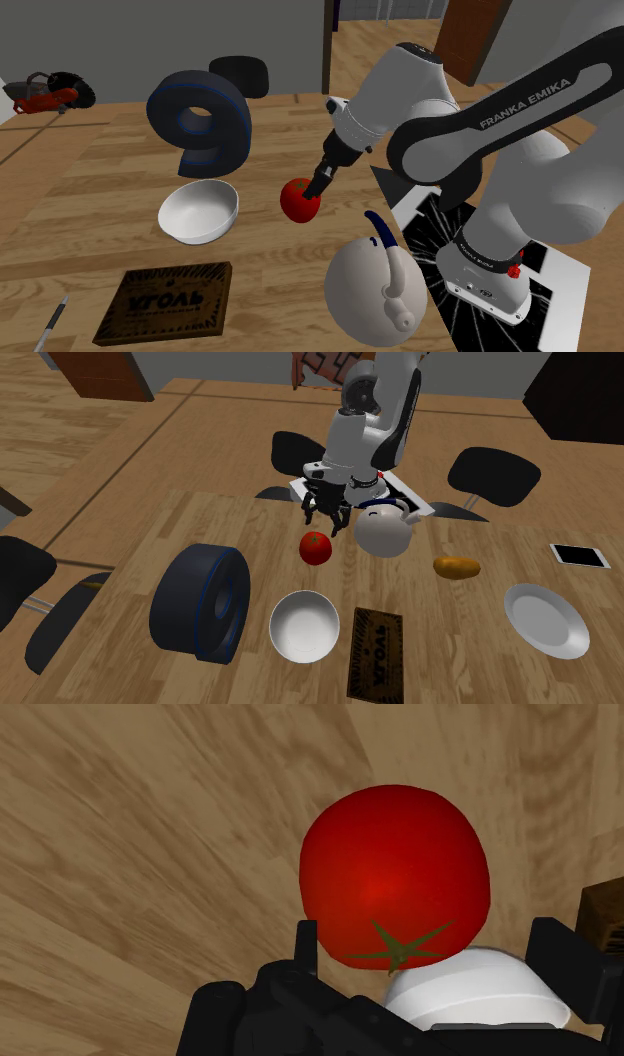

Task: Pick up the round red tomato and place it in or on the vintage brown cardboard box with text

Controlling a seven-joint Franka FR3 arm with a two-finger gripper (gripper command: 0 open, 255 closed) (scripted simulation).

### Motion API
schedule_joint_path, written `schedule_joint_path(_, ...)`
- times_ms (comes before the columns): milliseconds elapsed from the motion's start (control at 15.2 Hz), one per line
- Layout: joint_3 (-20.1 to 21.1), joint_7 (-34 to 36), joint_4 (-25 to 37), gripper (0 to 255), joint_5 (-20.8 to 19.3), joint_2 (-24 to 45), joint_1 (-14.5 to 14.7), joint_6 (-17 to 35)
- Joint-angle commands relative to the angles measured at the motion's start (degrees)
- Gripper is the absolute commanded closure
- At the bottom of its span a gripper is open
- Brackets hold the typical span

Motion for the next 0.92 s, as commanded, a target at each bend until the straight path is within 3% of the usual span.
schedule_joint_path(0, 0.0, -0.1, 0.0, 0, 0.1, 0.9, 0.1, 0.9)
schedule_joint_path(396, 0.0, -0.1, 0.0, 0, 0.1, 0.9, 0.1, 0.9)
schedule_joint_path(462, 0.0, -0.1, 0.0, 255, 0.1, 0.9, 0.1, 0.9)
schedule_joint_path(858, 0.0, -0.1, 0.0, 255, 0.1, 0.9, 0.1, 0.9)
